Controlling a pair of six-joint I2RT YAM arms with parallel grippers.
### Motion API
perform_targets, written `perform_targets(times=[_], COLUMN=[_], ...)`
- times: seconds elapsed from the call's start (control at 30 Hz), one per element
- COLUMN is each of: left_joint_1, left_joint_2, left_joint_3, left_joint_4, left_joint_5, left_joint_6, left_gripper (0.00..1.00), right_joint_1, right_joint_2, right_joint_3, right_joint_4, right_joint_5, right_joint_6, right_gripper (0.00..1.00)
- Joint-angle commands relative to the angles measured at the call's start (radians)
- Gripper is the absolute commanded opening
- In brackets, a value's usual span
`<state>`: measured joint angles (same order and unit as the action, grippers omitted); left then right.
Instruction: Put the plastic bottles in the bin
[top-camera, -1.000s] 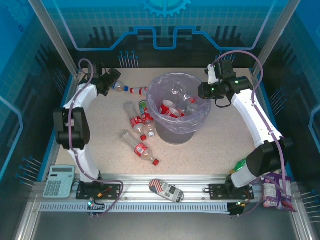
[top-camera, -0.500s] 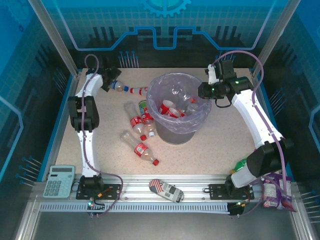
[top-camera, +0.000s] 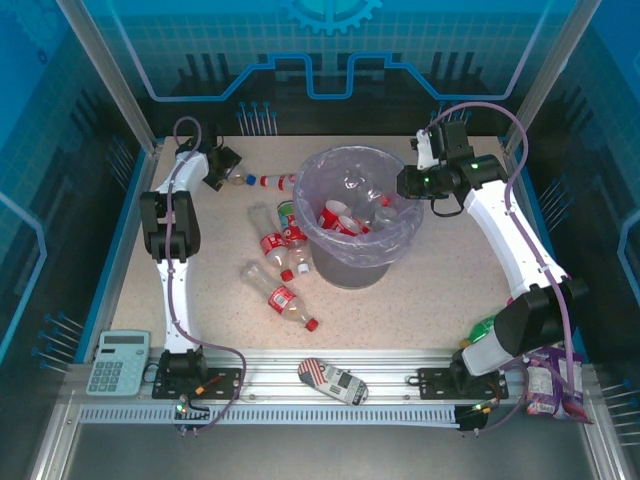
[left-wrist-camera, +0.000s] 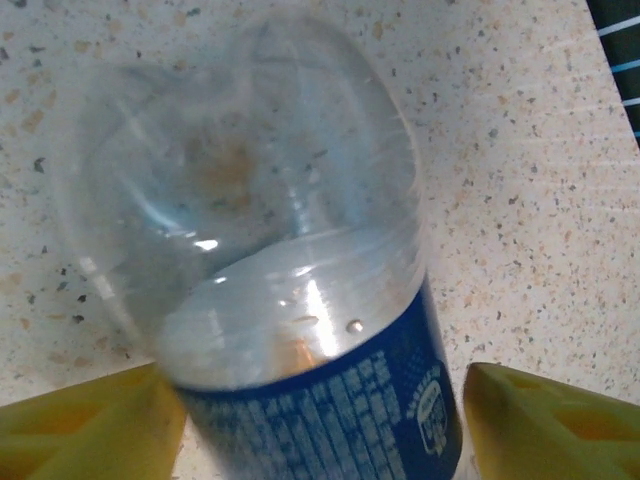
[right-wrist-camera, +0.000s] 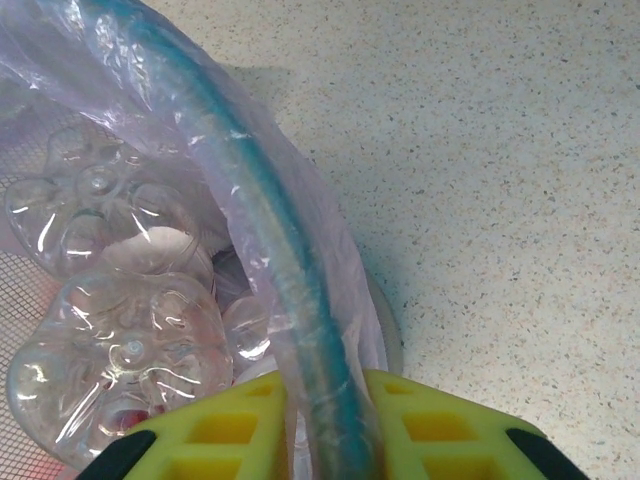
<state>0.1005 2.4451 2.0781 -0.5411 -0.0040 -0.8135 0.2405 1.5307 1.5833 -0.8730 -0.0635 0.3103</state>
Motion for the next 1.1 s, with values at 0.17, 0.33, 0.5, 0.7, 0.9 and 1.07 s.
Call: perform_targets(times=[0.17, 0.33, 0.5, 0.7, 0.9, 1.07], left_joint_1=[0.020, 0.025, 0.025, 0.024, 0.020, -0.023], left_joint_2=[-0.065, -0.149, -0.280, -0.465, -0.690, -0.878], left_joint_3=[-0.153, -0.252, -0.364, -0.486, -0.617, -0.637], left_joint_4=[0.067, 0.143, 0.235, 0.323, 0.411, 0.416], left_joint_5=[-0.017, -0.017, -0.015, -0.005, 0.003, -0.002], left_joint_6=[-0.025, -0.045, -0.058, -0.061, -0.048, 0.036], left_gripper=[0.56, 0.49, 0.48, 0.46, 0.41, 0.33], right_joint_1=[0.011, 0.013, 0.013, 0.013, 0.013, 0.010], right_joint_2=[-0.035, -0.041, -0.053, -0.071, -0.089, -0.097], right_joint_3=[-0.011, -0.010, -0.002, -0.003, -0.011, -0.015], right_joint_4=[0.008, 0.010, 0.023, 0.049, 0.070, 0.061], right_joint_5=[-0.014, -0.022, -0.045, -0.075, -0.092, -0.041], right_joint_6=[-0.007, -0.007, -0.004, 0.009, 0.024, 0.038], right_gripper=[0.24, 0.25, 0.29, 0.48, 0.62, 0.63])
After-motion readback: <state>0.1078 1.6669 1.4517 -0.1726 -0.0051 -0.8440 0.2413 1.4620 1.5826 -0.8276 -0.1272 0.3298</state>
